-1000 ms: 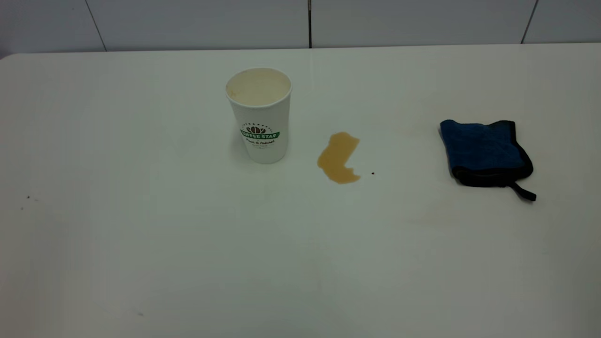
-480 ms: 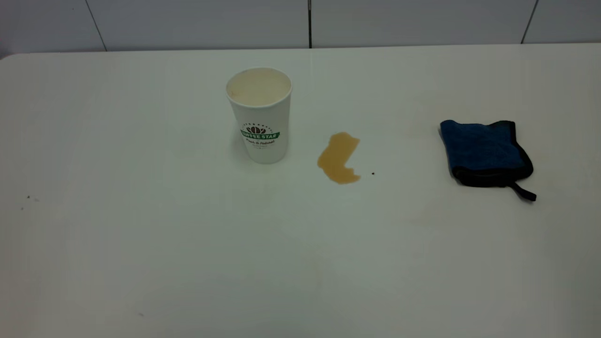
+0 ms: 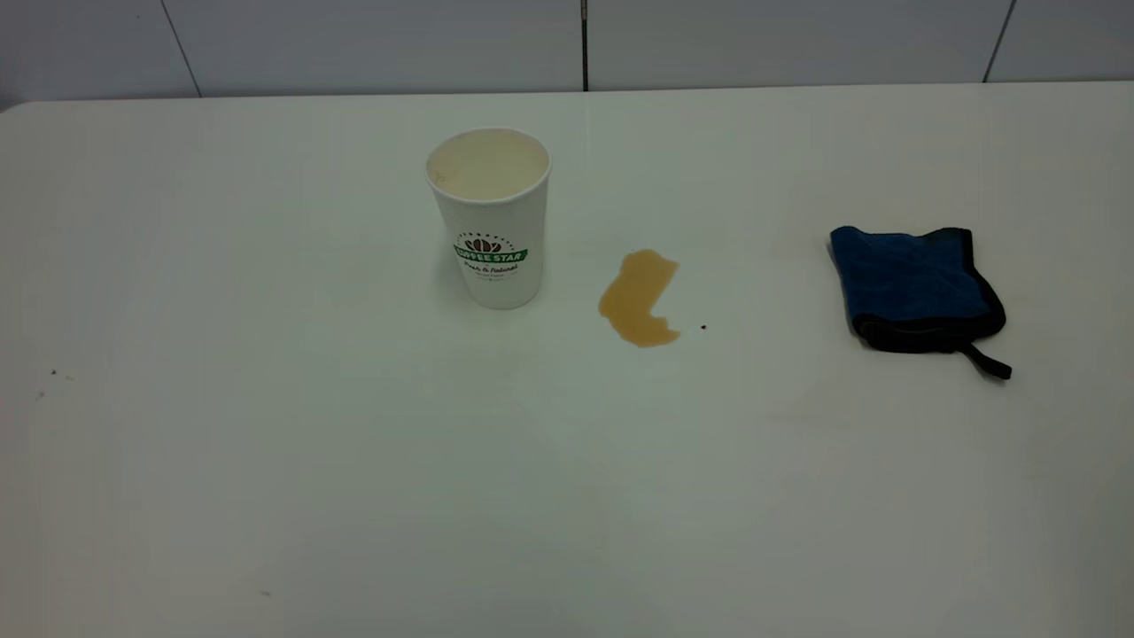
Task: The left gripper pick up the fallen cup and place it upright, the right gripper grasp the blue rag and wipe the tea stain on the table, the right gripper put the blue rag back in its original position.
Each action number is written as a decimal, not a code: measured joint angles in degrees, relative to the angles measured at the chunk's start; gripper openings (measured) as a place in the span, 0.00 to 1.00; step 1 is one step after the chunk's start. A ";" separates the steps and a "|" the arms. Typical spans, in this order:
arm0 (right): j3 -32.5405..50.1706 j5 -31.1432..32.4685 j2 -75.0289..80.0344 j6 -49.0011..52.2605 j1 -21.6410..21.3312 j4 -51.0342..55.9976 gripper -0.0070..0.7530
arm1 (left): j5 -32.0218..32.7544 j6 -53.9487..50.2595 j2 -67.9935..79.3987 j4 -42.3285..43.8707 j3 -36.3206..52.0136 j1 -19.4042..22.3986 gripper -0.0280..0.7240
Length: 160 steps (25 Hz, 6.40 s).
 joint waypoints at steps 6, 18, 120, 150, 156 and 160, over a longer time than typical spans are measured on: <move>0.00 0.00 0.00 0.00 0.00 0.00 0.71 | 0.00 0.00 0.00 0.00 0.00 0.00 0.79; -1.14 -13.15 14.31 -3.62 0.00 5.64 0.85 | 0.00 0.00 0.00 0.00 0.00 0.00 0.79; -73.71 -37.34 148.13 -8.51 18.89 9.92 0.07 | 0.00 0.00 -0.06 0.00 0.00 0.00 0.79; -73.71 -24.43 146.93 -4.92 3.01 -3.24 0.17 | 0.00 0.00 -0.06 0.00 0.00 0.00 0.79; -73.71 -17.15 139.63 -5.84 3.01 -2.18 0.63 | 0.00 0.00 -0.06 0.00 0.00 0.00 0.79; -71.73 -8.34 129.29 -5.84 3.01 -2.01 0.81 | 0.00 0.00 -0.06 0.00 0.00 0.00 0.79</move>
